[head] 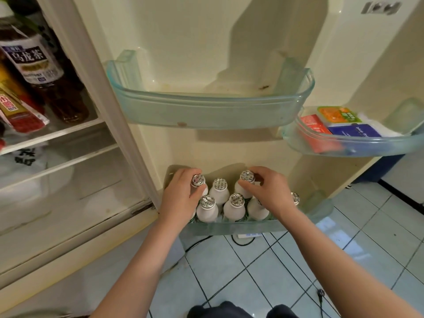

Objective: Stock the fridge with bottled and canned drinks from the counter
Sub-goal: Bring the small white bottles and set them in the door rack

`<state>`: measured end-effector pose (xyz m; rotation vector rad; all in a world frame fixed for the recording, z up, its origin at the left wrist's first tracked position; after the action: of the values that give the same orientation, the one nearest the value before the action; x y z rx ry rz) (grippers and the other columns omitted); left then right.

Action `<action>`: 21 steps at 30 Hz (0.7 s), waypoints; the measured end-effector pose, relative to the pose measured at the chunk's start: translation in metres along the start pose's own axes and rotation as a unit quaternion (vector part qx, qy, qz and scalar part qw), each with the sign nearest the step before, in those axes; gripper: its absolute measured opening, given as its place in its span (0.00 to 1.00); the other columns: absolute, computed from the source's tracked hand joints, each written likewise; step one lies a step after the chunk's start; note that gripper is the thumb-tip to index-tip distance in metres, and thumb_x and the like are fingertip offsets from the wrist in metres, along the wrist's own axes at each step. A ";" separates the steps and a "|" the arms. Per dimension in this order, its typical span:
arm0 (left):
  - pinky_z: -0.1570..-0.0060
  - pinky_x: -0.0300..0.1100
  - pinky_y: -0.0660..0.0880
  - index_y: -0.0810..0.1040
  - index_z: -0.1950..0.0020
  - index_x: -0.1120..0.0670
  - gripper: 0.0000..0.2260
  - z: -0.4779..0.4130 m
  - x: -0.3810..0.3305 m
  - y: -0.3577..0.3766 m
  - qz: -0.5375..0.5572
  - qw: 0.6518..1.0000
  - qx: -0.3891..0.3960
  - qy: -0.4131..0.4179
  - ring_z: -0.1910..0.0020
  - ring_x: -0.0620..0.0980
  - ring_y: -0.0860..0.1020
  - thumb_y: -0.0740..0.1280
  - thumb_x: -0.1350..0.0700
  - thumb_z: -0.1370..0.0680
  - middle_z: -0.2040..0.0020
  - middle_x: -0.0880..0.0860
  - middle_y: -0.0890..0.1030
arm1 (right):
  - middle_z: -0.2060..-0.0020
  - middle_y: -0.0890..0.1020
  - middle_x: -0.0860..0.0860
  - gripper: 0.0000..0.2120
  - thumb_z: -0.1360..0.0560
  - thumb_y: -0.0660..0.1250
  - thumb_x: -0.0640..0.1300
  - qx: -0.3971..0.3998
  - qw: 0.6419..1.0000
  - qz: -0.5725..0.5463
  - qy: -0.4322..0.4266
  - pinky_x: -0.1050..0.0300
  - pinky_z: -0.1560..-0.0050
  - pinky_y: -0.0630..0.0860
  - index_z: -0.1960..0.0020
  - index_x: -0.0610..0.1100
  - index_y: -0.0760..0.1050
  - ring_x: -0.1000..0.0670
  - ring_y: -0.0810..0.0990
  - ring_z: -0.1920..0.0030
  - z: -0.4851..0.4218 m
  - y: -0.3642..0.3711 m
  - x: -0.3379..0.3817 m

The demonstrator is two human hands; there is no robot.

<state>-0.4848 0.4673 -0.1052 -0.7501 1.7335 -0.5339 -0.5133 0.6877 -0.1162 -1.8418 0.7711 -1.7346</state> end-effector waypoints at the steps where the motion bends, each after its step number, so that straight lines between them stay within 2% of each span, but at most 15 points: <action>1: 0.53 0.26 0.60 0.76 0.38 0.56 0.14 0.000 0.002 0.004 -0.006 1.000 0.008 -0.003 0.50 0.38 0.67 0.68 0.60 0.24 0.42 0.51 0.76 | 0.56 0.82 0.54 0.15 0.31 0.73 0.52 0.009 1.000 0.011 0.000 0.56 0.53 0.76 0.47 0.48 0.80 0.53 0.80 0.53 -0.001 0.002 -0.002; 7: 0.53 0.27 0.59 0.75 0.38 0.57 0.14 -0.003 0.014 0.012 -0.007 0.999 0.013 -0.041 0.51 0.41 0.69 0.66 0.60 0.23 0.41 0.53 0.76 | 0.51 0.83 0.51 0.18 0.30 0.72 0.52 0.049 0.997 0.051 0.011 0.55 0.49 0.76 0.42 0.47 0.78 0.50 0.80 0.49 -0.006 0.010 -0.006; 11: 0.44 0.31 0.62 0.74 0.35 0.56 0.15 -0.001 0.014 0.009 0.009 0.999 0.005 -0.047 0.40 0.48 0.72 0.65 0.58 0.22 0.38 0.52 0.76 | 0.49 0.81 0.49 0.19 0.29 0.71 0.51 0.076 0.995 0.059 0.039 0.59 0.53 0.72 0.40 0.46 0.76 0.50 0.78 0.49 -0.008 0.012 -0.009; 14: 0.41 0.33 0.64 0.75 0.35 0.56 0.14 0.006 0.002 -0.006 0.021 0.999 -0.026 0.002 0.39 0.47 0.73 0.64 0.58 0.21 0.40 0.51 0.77 | 0.46 0.80 0.49 0.21 0.28 0.69 0.50 0.100 0.991 0.073 0.047 0.57 0.50 0.73 0.37 0.46 0.73 0.49 0.77 0.46 -0.006 0.014 -0.008; 17: 0.46 0.30 0.68 0.77 0.42 0.54 0.10 0.023 -0.016 -0.043 0.054 0.988 -0.125 0.078 0.48 0.41 0.75 0.64 0.59 0.22 0.48 0.50 0.78 | 0.39 0.77 0.49 0.22 0.26 0.67 0.50 0.090 0.993 0.069 0.029 0.57 0.43 0.72 0.34 0.46 0.71 0.49 0.75 0.40 0.000 0.009 -0.001; 19: 0.50 0.28 0.69 0.75 0.46 0.55 0.07 0.041 -0.021 -0.075 0.059 0.960 -0.245 0.121 0.55 0.40 0.73 0.63 0.60 0.23 0.54 0.51 0.77 | 0.39 0.77 0.49 0.19 0.25 0.66 0.49 0.038 0.996 0.078 -0.004 0.61 0.48 0.69 0.35 0.46 0.72 0.49 0.75 0.40 0.005 -0.002 0.010; 21: 0.51 0.36 0.70 0.72 0.47 0.57 0.07 0.052 -0.019 -0.098 0.051 0.930 -0.337 0.140 0.55 0.46 0.71 0.63 0.61 0.24 0.54 0.51 0.74 | 0.41 0.78 0.50 0.17 0.25 0.66 0.48 -0.015 0.996 0.075 -0.034 0.62 0.51 0.67 0.38 0.46 0.74 0.49 0.76 0.42 0.012 -0.013 0.024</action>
<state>-0.4101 0.4142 -0.0395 -1.0873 2.2428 0.0556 -0.4997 0.6803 -0.0910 -1.8028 0.8881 -1.5663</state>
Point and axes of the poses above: each hand's wrist, its own z-axis away from the middle knuckle, its own y-axis out of the palm, x = y × z, the point moved 9 cm from there along -z, towards the middle knuckle
